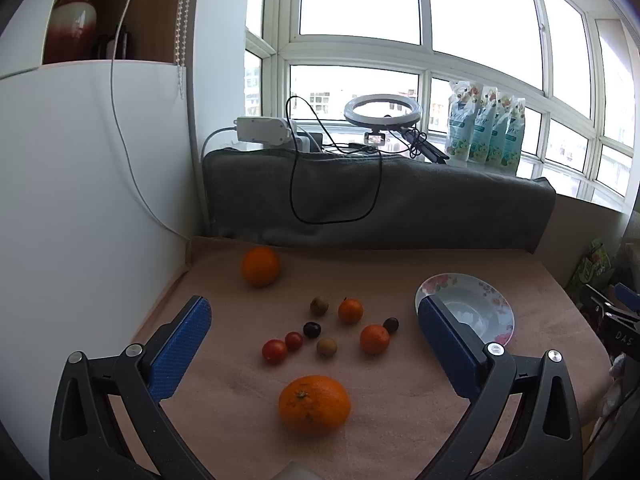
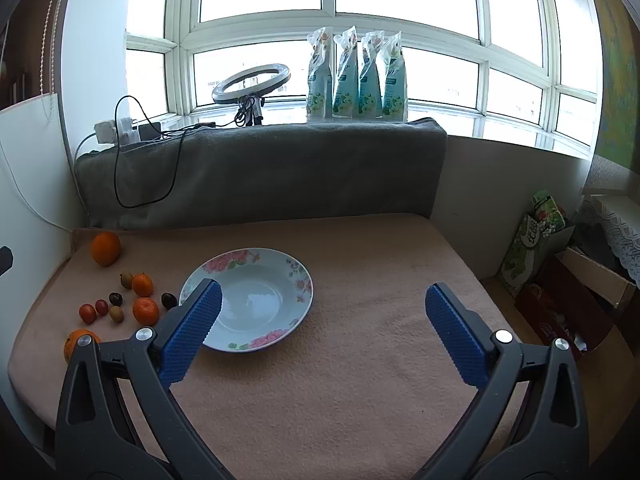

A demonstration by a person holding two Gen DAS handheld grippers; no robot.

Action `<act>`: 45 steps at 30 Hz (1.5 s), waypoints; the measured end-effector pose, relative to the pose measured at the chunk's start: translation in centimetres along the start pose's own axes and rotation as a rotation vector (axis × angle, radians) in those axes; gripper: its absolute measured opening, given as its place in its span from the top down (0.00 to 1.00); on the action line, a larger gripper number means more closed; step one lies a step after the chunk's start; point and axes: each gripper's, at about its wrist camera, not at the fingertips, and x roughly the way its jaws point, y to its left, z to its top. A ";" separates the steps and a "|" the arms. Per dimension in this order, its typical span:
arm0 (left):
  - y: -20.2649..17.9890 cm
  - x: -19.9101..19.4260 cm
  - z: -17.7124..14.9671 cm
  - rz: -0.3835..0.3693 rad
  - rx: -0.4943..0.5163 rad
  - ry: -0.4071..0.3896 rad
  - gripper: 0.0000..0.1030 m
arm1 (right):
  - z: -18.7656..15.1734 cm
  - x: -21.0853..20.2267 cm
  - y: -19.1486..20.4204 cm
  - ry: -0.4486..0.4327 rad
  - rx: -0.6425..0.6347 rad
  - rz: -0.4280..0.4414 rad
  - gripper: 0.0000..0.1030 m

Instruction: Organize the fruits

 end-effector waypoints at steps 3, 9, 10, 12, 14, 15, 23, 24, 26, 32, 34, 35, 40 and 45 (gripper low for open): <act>0.0 0.1 0.0 -0.003 -0.001 0.004 0.00 | 0.0 0.2 0.0 0.002 0.000 0.005 0.00; -0.4 0.1 0.1 -0.010 0.005 0.009 0.00 | -0.1 0.3 -0.1 0.008 0.004 0.004 0.00; -0.5 0.1 0.1 -0.011 0.006 0.009 0.00 | 0.0 0.4 -0.2 0.009 0.007 0.003 0.00; -0.5 0.1 0.2 -0.014 0.008 0.008 0.00 | -0.1 0.4 -0.2 0.010 0.011 0.002 0.00; -0.5 0.1 0.3 -0.016 0.008 0.008 0.00 | 0.0 0.4 -0.2 0.010 0.010 0.002 0.00; -0.5 0.0 0.3 -0.017 0.009 0.006 0.00 | 0.0 0.4 -0.2 0.010 0.010 0.002 0.00; -0.5 -0.1 0.3 -0.018 0.006 0.006 0.00 | -0.1 0.2 0.0 0.009 0.002 0.009 0.00; -0.5 -0.1 0.3 -0.019 0.006 0.006 0.00 | -0.1 0.2 0.0 0.010 0.003 0.009 0.00; -0.5 -0.1 0.3 -0.018 0.006 0.008 0.00 | -0.1 0.2 0.1 0.011 0.003 0.008 0.00; -0.5 -0.1 0.3 -0.021 0.004 0.008 0.00 | -0.2 0.3 0.1 0.016 0.005 0.007 0.00; -0.5 0.0 0.3 -0.022 0.004 0.012 0.00 | -0.2 0.3 0.0 0.017 0.006 0.007 0.00; -0.5 0.0 0.4 -0.023 0.004 0.013 0.00 | -0.2 0.3 0.1 0.018 0.005 0.007 0.00; -0.2 0.1 0.5 -0.028 -0.001 0.013 0.00 | -0.2 0.3 0.1 0.016 0.005 0.008 0.00; 0.0 0.2 0.5 -0.029 -0.010 0.017 0.00 | -0.3 0.3 0.2 0.020 0.003 0.010 0.00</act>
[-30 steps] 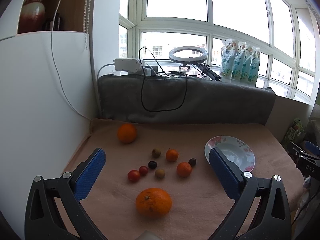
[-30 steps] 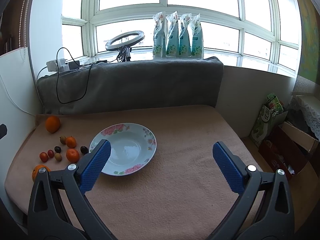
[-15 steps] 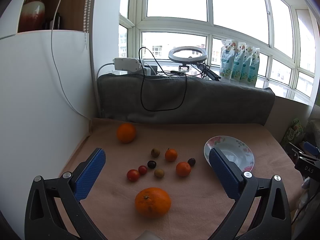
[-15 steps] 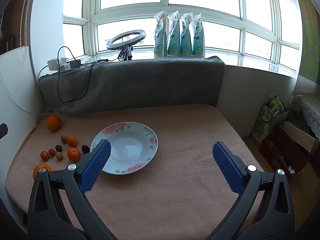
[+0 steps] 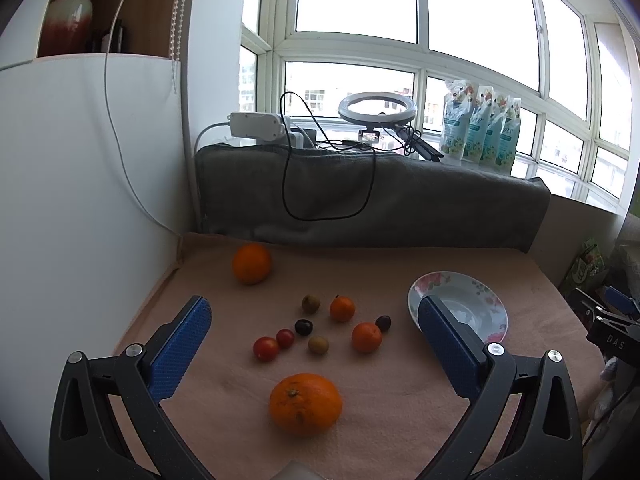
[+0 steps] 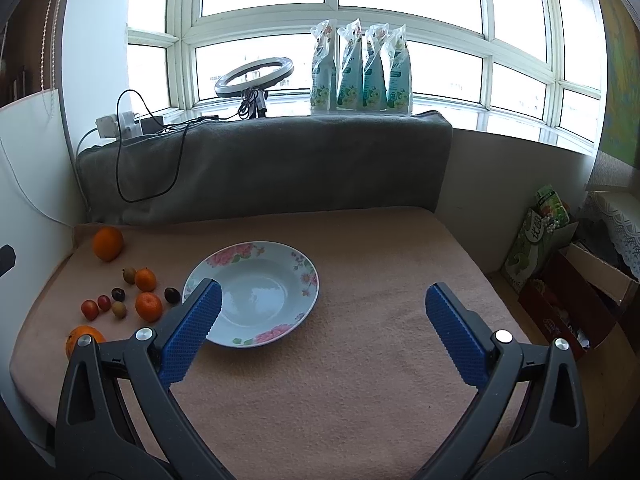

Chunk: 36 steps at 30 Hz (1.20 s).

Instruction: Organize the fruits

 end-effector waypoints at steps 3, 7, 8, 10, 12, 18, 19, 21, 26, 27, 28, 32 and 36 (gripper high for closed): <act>0.1 0.1 0.0 -0.001 -0.002 0.002 0.00 | -0.2 0.1 0.1 0.003 -0.003 0.001 0.00; 0.0 0.2 -0.1 -0.012 -0.003 0.007 0.00 | -0.3 0.1 0.2 0.006 -0.004 0.002 0.00; 0.0 0.2 -0.2 -0.013 -0.004 0.008 0.00 | -0.2 0.2 0.3 0.007 -0.006 0.001 0.00; 0.0 0.2 -0.3 -0.013 -0.004 0.009 0.00 | -0.2 0.2 0.4 0.009 -0.006 0.002 0.00; 0.1 0.3 -0.3 -0.013 -0.005 0.009 0.00 | -0.2 0.3 0.5 0.011 -0.008 0.004 0.00; 0.5 0.4 -0.6 -0.011 -0.011 0.015 0.00 | -0.3 0.6 0.7 0.021 -0.008 0.013 0.00; 0.6 0.5 -0.7 -0.010 -0.013 0.017 0.00 | -0.4 0.6 0.8 0.022 -0.009 0.015 0.00; 0.8 0.6 -0.8 -0.008 -0.015 0.021 0.00 | -0.4 0.6 1.0 0.025 -0.014 0.021 0.00; 1.6 0.8 -1.3 -0.008 -0.029 0.033 0.00 | -0.3 0.8 1.7 0.027 -0.029 0.045 0.00; 1.9 0.8 -1.5 -0.011 -0.035 0.038 0.00 | -0.3 0.9 1.8 0.030 -0.032 0.054 0.00; 2.3 0.9 -1.8 -0.014 -0.043 0.045 0.00 | -0.3 1.0 2.1 0.032 -0.035 0.065 0.00; 3.5 1.2 -2.8 -0.020 -0.065 0.075 0.00 | -0.4 1.6 3.1 0.045 -0.055 0.115 0.00; 4.7 1.6 -4.1 -0.010 -0.079 0.107 0.00 | -0.6 2.2 4.4 0.062 -0.076 0.191 0.00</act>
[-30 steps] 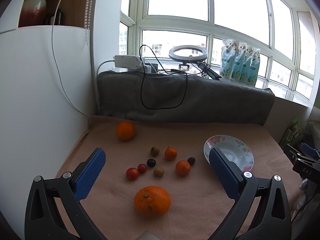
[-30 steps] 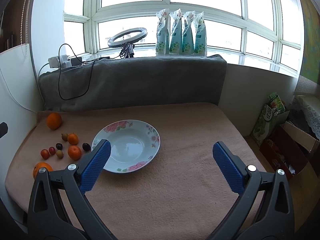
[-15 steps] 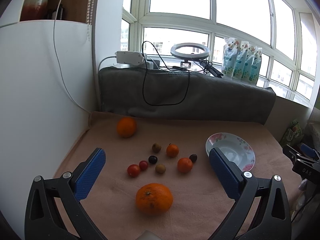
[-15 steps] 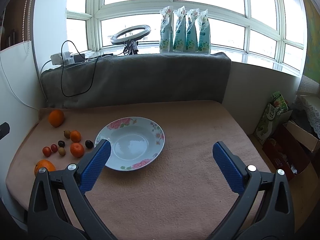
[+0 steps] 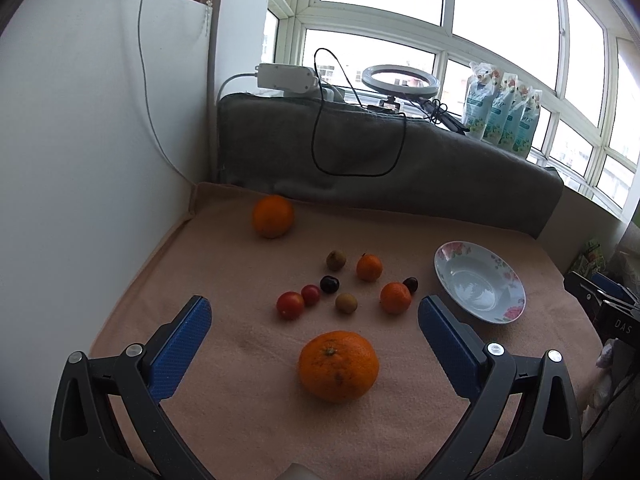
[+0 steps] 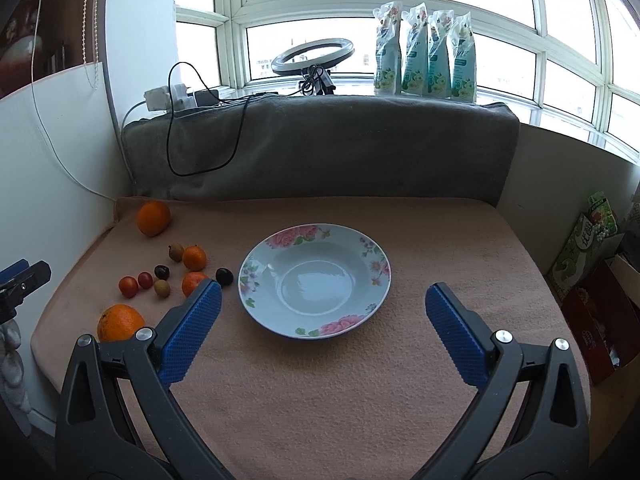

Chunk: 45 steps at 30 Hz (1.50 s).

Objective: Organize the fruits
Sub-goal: 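Move both grippers toward the large orange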

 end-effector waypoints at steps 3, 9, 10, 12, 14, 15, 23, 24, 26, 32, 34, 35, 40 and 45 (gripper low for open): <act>0.8 0.7 -1.2 -0.006 -0.011 0.041 0.01 | -0.1 1.0 0.9 0.033 -0.009 0.066 0.00; 2.2 2.5 -3.7 -0.036 -0.070 0.127 0.07 | -0.6 3.9 2.8 0.133 -0.005 0.217 0.00; 2.3 2.8 -4.1 -0.050 -0.082 0.143 0.08 | -0.7 4.5 3.1 0.158 0.000 0.251 0.00; 2.5 3.2 -4.7 -0.074 -0.099 0.174 0.13 | -0.8 6.0 3.7 0.215 0.021 0.316 0.00; 2.5 3.4 -5.2 -0.091 -0.106 0.193 0.14 | -1.1 7.1 4.5 0.261 0.035 0.366 0.00; 2.5 3.5 -5.4 -0.099 -0.107 0.199 0.14 | -1.3 7.6 4.9 0.278 0.033 0.384 0.00; 2.5 5.2 -6.4 -0.186 -0.149 0.263 0.18 | -1.8 10.0 8.7 0.386 0.006 0.510 0.01; 2.5 5.4 -6.5 -0.196 -0.155 0.272 0.19 | -1.8 10.3 9.1 0.399 0.004 0.524 0.03; 2.5 5.8 -6.7 -0.218 -0.170 0.288 0.19 | -1.8 10.7 10.0 0.425 -0.001 0.555 0.05; 2.7 6.5 -6.8 -0.265 -0.205 0.311 0.25 | -2.3 12.3 12.2 0.507 -0.003 0.624 0.06; 2.7 6.6 -6.7 -0.268 -0.208 0.311 0.25 | -2.6 12.8 12.7 0.528 -0.004 0.633 0.06; 2.7 6.6 -6.7 -0.269 -0.209 0.312 0.25 | -2.7 12.8 12.9 0.539 0.001 0.641 0.06; 2.6 7.2 -6.8 -0.271 -0.198 0.327 0.30 | -3.1 14.4 13.8 0.588 0.034 0.666 0.11; 2.3 7.6 -7.0 -0.269 -0.178 0.336 0.34 | -3.1 14.9 14.8 0.616 0.036 0.689 0.14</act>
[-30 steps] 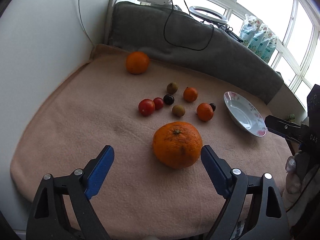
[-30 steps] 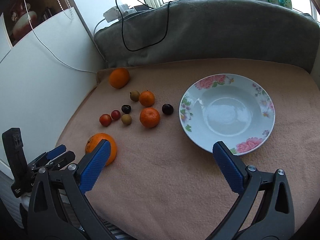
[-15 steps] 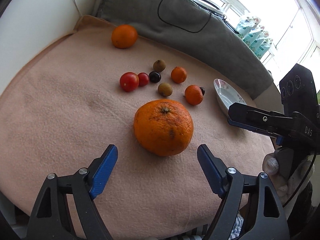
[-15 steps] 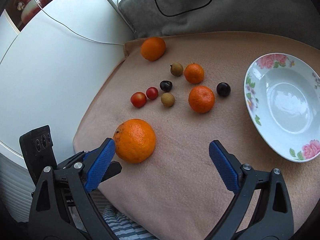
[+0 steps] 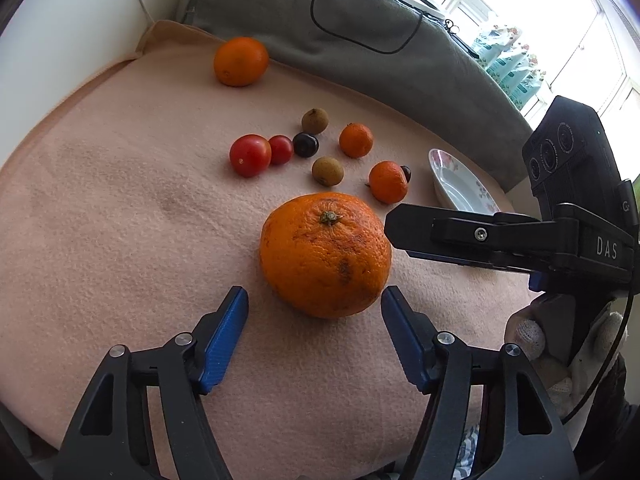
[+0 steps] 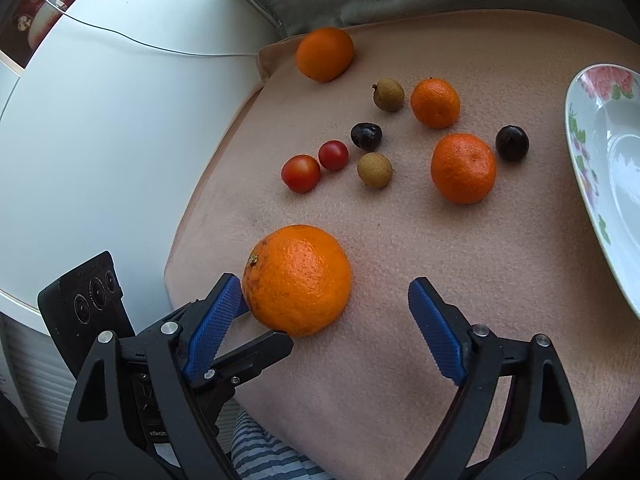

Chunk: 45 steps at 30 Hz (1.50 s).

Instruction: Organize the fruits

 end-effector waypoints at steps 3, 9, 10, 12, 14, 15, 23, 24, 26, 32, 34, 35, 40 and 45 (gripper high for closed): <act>-0.1 0.1 0.1 0.001 0.011 0.002 0.36 | 0.1 0.4 0.4 0.012 -0.011 0.008 0.18; -0.2 0.3 0.2 -0.005 0.029 0.006 0.37 | 0.4 1.1 0.6 0.033 -0.003 0.031 0.24; -0.2 0.4 0.2 -0.005 0.031 0.006 0.37 | 0.4 1.3 0.6 0.035 -0.003 0.031 0.24; -0.3 0.5 0.2 -0.007 0.034 0.008 0.39 | 0.4 1.5 0.8 0.038 -0.008 0.030 0.24; -0.4 0.6 0.2 -0.011 0.035 0.011 0.41 | 0.5 1.7 0.9 0.041 -0.011 0.030 0.27; -0.4 0.7 0.2 -0.013 0.036 0.011 0.42 | 0.5 1.8 0.9 0.043 -0.010 0.029 0.29; -0.6 0.8 0.1 0.014 0.068 0.006 0.43 | 0.6 2.4 0.7 0.051 -0.004 0.057 0.38; -0.7 0.8 0.0 0.025 0.079 0.006 0.43 | 0.6 2.5 0.8 0.049 -0.004 0.054 0.38; -1.1 0.8 -0.1 0.048 0.102 0.004 0.43 | 0.6 2.5 1.0 0.043 -0.014 0.047 0.38; -1.3 0.8 0.0 0.050 0.099 0.002 0.43 | 0.1 2.0 1.7 0.021 -0.055 0.025 0.39; -1.5 0.7 0.0 0.046 0.100 0.000 0.43 | -0.1 1.8 2.0 0.011 -0.069 0.013 0.39; -1.7 0.8 0.1 0.046 0.103 -0.002 0.43 | -0.1 1.7 1.9 0.007 -0.072 0.011 0.39; -3.0 0.7 0.2 0.046 0.129 -0.008 0.43 | -0.1 0.7 1.5 -0.013 -0.061 0.013 0.40; -4.8 0.6 0.7 0.027 0.159 -0.016 0.43 | -0.6 -1.4 1.3 -0.055 -0.068 -0.009 0.40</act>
